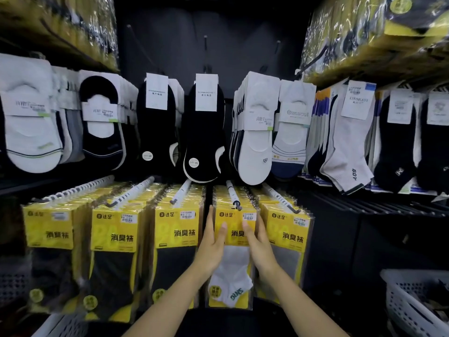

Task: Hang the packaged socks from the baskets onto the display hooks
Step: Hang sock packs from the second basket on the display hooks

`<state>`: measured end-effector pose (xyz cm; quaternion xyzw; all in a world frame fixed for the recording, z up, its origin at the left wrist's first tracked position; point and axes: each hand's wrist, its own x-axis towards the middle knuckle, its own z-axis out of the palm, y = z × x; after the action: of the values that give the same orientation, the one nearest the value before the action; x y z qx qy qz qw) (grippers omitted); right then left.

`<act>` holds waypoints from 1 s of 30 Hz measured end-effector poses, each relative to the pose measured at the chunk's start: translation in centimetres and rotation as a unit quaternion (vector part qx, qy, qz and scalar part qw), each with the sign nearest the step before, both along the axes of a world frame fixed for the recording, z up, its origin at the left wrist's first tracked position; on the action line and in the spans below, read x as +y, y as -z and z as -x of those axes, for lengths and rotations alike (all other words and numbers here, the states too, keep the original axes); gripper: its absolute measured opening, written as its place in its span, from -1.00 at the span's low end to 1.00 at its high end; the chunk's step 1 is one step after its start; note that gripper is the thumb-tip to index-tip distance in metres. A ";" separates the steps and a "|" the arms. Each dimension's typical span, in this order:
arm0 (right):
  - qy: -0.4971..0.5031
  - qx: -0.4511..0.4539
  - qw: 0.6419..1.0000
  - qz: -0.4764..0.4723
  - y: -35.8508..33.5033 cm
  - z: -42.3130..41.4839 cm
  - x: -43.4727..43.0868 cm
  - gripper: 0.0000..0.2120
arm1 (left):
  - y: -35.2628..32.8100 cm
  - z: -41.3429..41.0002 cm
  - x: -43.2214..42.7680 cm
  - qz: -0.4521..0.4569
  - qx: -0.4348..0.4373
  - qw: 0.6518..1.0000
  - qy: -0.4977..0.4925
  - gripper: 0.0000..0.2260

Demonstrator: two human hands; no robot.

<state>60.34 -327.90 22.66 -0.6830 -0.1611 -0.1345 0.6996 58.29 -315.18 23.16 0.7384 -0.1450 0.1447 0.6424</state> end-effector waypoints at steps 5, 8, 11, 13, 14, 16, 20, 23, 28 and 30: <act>0.007 -0.017 1.000 -0.001 0.8 -0.2 -0.3 -0.48 | 1.1 -0.3 0.1 0.007 -0.001 1.000 0.004 -0.43; 0.025 -0.003 1.000 -0.011 1.6 0.0 0.0 -0.52 | 1.6 -0.3 -0.2 0.021 0.013 1.000 -0.007 -0.44; 0.045 0.021 0.999 -0.007 1.9 -0.1 0.4 -0.53 | 1.4 -0.7 -0.6 0.021 0.018 0.999 -0.026 -0.45; 0.050 0.039 0.998 -0.005 1.5 -0.1 0.6 -0.51 | 1.1 -0.7 -0.6 0.015 0.030 0.998 -0.046 -0.46; 0.053 0.047 0.997 -0.002 1.2 0.1 0.7 -0.51 | 0.9 -0.6 -0.7 0.016 0.033 0.998 -0.052 -0.45; 0.061 0.050 0.997 0.006 0.7 0.5 0.8 -0.52 | 0.8 -0.1 -0.8 0.026 0.030 0.998 -0.055 -0.44; 0.074 -0.010 0.996 0.039 -0.5 2.5 0.5 -0.47 | 0.1 2.6 -0.9 -0.008 -0.047 0.996 -0.073 -0.38; 0.100 -0.070 0.992 0.040 -1.5 4.1 0.1 -0.45 | -0.7 5.1 0.4 -0.021 -0.114 0.990 -0.074 -0.47; 0.114 -0.110 0.985 0.063 -1.6 6.1 1.4 -0.75 | -1.2 6.8 5.6 0.008 -0.166 0.964 -0.207 -0.59; 0.076 -0.078 0.990 0.087 -1.1 6.3 2.8 -0.75 | -0.8 6.4 7.6 0.009 -0.148 0.958 -0.243 -0.58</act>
<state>54.06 -325.12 23.72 -0.7387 -0.1736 -0.2260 0.6108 51.90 -307.58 23.94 0.7157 -0.0532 0.4060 0.5658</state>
